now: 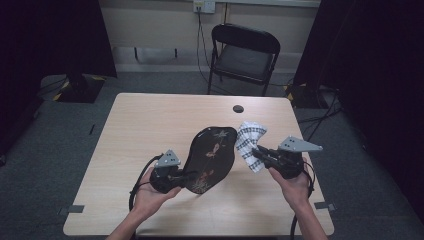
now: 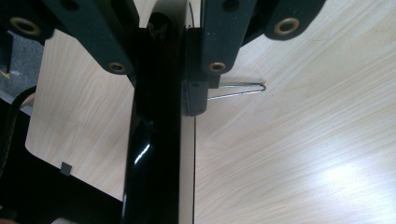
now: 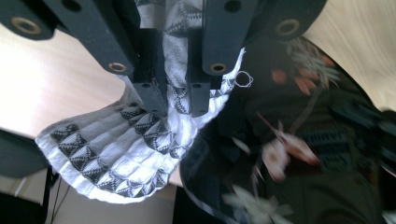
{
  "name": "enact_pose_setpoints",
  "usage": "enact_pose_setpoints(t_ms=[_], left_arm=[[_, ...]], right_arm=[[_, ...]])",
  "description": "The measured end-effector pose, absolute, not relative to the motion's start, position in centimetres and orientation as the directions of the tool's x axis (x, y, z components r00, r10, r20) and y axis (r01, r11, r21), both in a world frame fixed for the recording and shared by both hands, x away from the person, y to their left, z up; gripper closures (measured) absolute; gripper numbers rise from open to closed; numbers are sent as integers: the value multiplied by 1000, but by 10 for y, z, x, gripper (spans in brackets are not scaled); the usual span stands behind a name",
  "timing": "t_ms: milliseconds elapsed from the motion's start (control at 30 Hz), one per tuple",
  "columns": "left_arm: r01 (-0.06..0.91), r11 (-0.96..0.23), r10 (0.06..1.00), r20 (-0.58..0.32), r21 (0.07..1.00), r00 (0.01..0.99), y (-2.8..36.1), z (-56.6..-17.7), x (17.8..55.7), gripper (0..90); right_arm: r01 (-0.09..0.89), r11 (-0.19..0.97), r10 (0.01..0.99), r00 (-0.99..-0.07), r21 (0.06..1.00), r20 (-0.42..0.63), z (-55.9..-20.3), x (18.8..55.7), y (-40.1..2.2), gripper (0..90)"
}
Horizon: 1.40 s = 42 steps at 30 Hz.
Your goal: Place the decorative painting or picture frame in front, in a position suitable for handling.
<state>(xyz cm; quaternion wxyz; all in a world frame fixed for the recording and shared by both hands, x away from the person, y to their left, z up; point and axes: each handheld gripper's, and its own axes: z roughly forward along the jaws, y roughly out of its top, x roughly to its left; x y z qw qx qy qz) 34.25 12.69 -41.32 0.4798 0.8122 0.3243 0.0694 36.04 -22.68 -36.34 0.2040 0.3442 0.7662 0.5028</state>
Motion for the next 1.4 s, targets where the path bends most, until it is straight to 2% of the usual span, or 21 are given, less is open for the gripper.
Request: enact_pose_setpoints(t_ms=[233,467,833,1033,1133,1200,1400], left_arm=[[451,-337,590,-189,827,785,126,-413,342,804],[450,-339,588,-187,826,787,126,-413,341,803],[446,-344,584,-183,826,791,126,-413,341,803],[443,-344,582,-182,828,793,126,-414,342,803],[442,-344,581,-182,828,793,126,-414,342,804],[441,-345,580,-181,829,794,126,-414,341,804],[441,-350,580,-178,826,795,125,-413,342,803]], right_arm=[[271,236,699,-714,933,31,-345,366,-210,801],[260,256,652,-758,931,33,-358,370,-182,801],[243,257,597,-801,935,44,-360,369,-161,800],[199,222,535,-843,954,51,-347,356,-152,800],[141,207,501,-865,968,19,-336,346,-147,800],[127,217,508,-861,968,-1,-334,343,-144,800],[182,231,566,-824,956,21,-352,361,-150,799]])
